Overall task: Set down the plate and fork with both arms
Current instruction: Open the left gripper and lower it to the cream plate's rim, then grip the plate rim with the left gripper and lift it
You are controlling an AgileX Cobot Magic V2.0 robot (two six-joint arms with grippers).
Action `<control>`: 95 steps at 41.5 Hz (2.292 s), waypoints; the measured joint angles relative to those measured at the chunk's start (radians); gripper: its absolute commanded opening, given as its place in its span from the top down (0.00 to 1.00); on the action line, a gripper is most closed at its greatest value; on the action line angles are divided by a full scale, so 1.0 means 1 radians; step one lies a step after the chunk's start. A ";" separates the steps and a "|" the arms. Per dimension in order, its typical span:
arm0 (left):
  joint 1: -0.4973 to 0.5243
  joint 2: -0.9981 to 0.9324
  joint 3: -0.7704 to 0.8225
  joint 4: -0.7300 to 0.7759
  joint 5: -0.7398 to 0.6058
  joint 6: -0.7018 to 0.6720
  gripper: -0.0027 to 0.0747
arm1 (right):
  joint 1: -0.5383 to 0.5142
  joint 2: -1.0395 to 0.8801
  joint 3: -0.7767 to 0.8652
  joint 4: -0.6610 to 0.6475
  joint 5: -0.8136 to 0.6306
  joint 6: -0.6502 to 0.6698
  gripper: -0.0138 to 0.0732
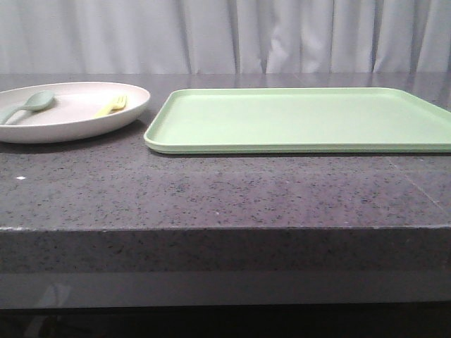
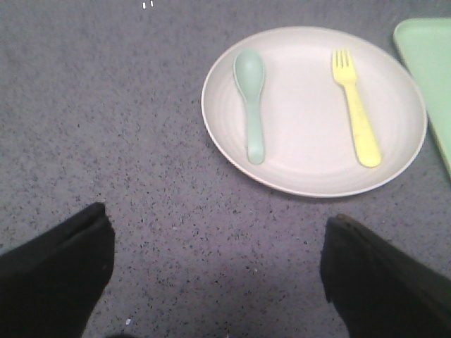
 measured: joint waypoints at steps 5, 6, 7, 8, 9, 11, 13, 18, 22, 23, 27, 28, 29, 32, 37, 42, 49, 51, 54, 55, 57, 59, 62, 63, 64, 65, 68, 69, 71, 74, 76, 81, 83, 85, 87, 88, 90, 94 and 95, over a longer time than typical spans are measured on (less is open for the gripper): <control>0.000 0.140 -0.070 0.000 0.057 0.000 0.21 | 0.000 0.000 0.000 0.000 0.000 0.000 0.22; 0.000 0.174 -0.089 0.000 0.077 0.002 0.21 | 0.000 0.000 0.000 0.000 0.000 0.000 0.22; 0.000 0.207 -0.108 0.000 0.087 0.005 0.21 | 0.000 0.000 0.000 0.000 0.000 0.000 0.22; 0.000 0.231 -0.122 0.000 0.098 0.012 0.21 | 0.000 0.000 0.000 0.000 0.000 0.000 0.22; 0.003 0.264 -0.141 0.000 0.105 0.018 0.21 | 0.000 0.000 0.000 0.000 0.000 0.000 0.22; 0.015 0.310 -0.170 -0.015 0.116 0.038 0.21 | 0.000 0.000 0.000 0.000 -0.002 0.000 0.22; 0.038 0.361 -0.206 -0.052 0.118 0.070 0.21 | 0.000 0.000 0.000 0.000 -0.007 0.000 0.22; 0.133 0.470 -0.276 -0.218 0.120 0.188 0.21 | 0.000 0.000 0.000 0.000 -0.020 0.000 0.22; 0.218 0.548 -0.311 -0.390 0.120 0.290 0.21 | 0.000 0.000 0.000 0.000 -0.025 0.000 0.22; 0.242 0.568 -0.320 -0.438 0.120 0.319 0.21 | 0.000 0.000 0.000 0.000 -0.026 0.000 0.22; 0.309 0.639 -0.341 -0.579 0.118 0.399 0.21 | 0.000 0.000 0.000 0.000 -0.031 0.000 0.22; 0.323 0.653 -0.346 -0.602 0.116 0.415 0.21 | 0.000 0.000 0.000 0.000 -0.032 0.000 0.22; 0.331 0.671 -0.347 -0.630 0.114 0.424 0.22 | 0.000 0.000 0.000 0.000 -0.035 0.000 0.22; 0.353 0.718 -0.352 -0.685 0.109 0.446 0.28 | 0.000 0.000 0.000 0.000 -0.039 0.000 0.22; 0.362 0.782 -0.354 -0.740 0.084 0.463 0.39 | 0.000 0.000 0.000 0.000 -0.045 0.000 0.22; 0.362 0.837 -0.356 -0.791 0.061 0.472 0.42 | 0.000 0.000 0.000 0.000 -0.045 0.000 0.22; 0.362 0.893 -0.356 -0.827 0.019 0.479 0.42 | 0.000 0.000 0.000 0.000 -0.045 0.000 0.22; 0.362 0.904 -0.356 -0.837 0.002 0.487 0.42 | 0.000 0.000 0.000 0.000 -0.045 0.000 0.22; 0.362 0.919 -0.356 -0.864 -0.013 0.499 0.42 | 0.000 0.000 0.000 0.000 -0.045 0.000 0.22; 0.362 0.922 -0.356 -0.872 -0.018 0.501 0.42 | 0.000 0.000 0.000 0.000 -0.045 0.000 0.22; 0.362 0.934 -0.356 -0.890 -0.018 0.506 0.42 | 0.000 0.000 0.000 0.000 -0.045 0.000 0.22; 0.362 0.950 -0.358 -0.911 -0.018 0.515 0.42 | 0.000 0.000 0.000 0.000 -0.046 0.000 0.22; 0.360 0.979 -0.358 -0.939 -0.014 0.530 0.42 | 0.000 0.000 0.000 0.000 -0.046 0.000 0.22; 0.360 0.983 -0.358 -0.950 -0.009 0.536 0.42 | 0.000 0.000 0.000 0.000 -0.046 0.000 0.22; 0.360 0.987 -0.360 -0.966 -0.009 0.543 0.43 | 0.000 0.000 0.000 0.000 -0.046 0.000 0.22; 0.360 0.990 -0.360 -0.972 -0.009 0.549 0.43 | 0.000 0.000 0.000 0.000 -0.046 0.000 0.22; 0.360 0.992 -0.360 -0.984 -0.007 0.557 0.49 | 0.000 0.000 0.000 0.000 -0.048 0.000 0.22; 0.360 0.993 -0.360 -0.984 -0.007 0.558 0.53 | 0.000 0.000 0.000 0.000 -0.048 0.000 0.22; 0.360 0.994 -0.360 -0.984 -0.005 0.559 0.61 | 0.000 0.000 0.000 0.000 -0.048 0.000 0.22; 0.360 0.996 -0.360 -0.984 -0.002 0.560 0.73 | 0.000 0.000 0.000 0.000 -0.048 0.000 0.22; 0.360 0.996 -0.360 -0.984 0.000 0.560 0.81 | 0.000 0.000 0.000 0.000 -0.048 0.000 0.22; 0.360 0.996 -0.360 -0.980 0.004 0.561 0.96 | 0.000 0.000 0.000 0.000 -0.048 0.000 0.22; 0.360 0.996 -0.360 -0.980 0.006 0.563 0.99 | 0.000 0.000 0.000 0.000 -0.048 0.000 0.22; 0.360 0.996 -0.360 -0.978 0.006 0.565 0.99 | 0.000 0.000 0.000 0.000 -0.048 0.000 0.22; 0.360 0.996 -0.360 -0.973 0.006 0.567 0.99 | 0.000 0.000 0.000 0.000 -0.048 0.000 0.22; 0.360 0.997 -0.360 -0.973 0.006 0.567 0.99 | 0.000 0.000 0.000 0.000 -0.048 0.000 0.22; 0.360 0.997 -0.360 -0.973 0.008 0.568 0.99 | 0.000 0.000 0.000 0.000 -0.050 0.000 0.22; 0.360 0.997 -0.360 -0.975 0.008 0.568 0.99 | 0.000 0.000 0.000 0.000 -0.050 0.000 0.22; 0.360 0.991 -0.360 -0.979 0.008 0.568 0.99 | 0.000 0.000 0.000 0.000 -0.052 0.000 0.22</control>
